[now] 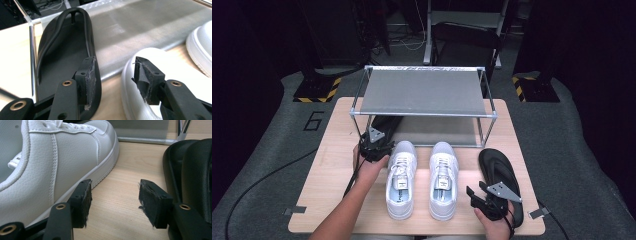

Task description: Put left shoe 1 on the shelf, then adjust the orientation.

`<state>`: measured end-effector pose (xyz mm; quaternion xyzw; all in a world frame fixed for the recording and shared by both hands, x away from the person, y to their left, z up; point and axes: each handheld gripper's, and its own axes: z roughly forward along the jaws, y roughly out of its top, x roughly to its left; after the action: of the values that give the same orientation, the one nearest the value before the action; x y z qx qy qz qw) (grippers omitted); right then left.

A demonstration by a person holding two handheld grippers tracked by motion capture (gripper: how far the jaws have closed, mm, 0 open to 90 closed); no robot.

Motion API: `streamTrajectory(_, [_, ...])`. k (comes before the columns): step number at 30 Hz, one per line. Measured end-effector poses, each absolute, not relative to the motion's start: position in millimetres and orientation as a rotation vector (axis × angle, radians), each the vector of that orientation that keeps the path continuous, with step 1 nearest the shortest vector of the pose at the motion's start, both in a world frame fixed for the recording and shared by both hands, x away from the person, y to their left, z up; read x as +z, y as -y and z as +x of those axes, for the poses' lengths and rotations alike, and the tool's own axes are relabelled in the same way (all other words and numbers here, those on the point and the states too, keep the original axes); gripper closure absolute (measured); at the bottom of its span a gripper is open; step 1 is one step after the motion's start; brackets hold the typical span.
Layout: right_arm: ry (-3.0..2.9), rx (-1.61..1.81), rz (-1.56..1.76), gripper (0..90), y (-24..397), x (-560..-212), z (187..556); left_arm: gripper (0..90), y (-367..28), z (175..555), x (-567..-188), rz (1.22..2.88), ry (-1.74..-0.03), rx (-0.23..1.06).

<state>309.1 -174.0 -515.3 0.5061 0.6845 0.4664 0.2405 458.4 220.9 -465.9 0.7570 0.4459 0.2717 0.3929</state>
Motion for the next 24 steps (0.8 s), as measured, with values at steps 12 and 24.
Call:
streamTrajectory(12, [-1.876, 1.234, 1.385, 43.9, 176.2, -515.0, 309.6, 54.0, -238.0, 433.3, -464.3, 1.908, -1.092, 0.641])
streamTrajectory(24, [-1.847, 1.203, 1.428, 50.6, 186.8, -507.6, 307.5, 52.1, -258.2, 392.5, -464.8, 1.86, -1.101, 0.626])
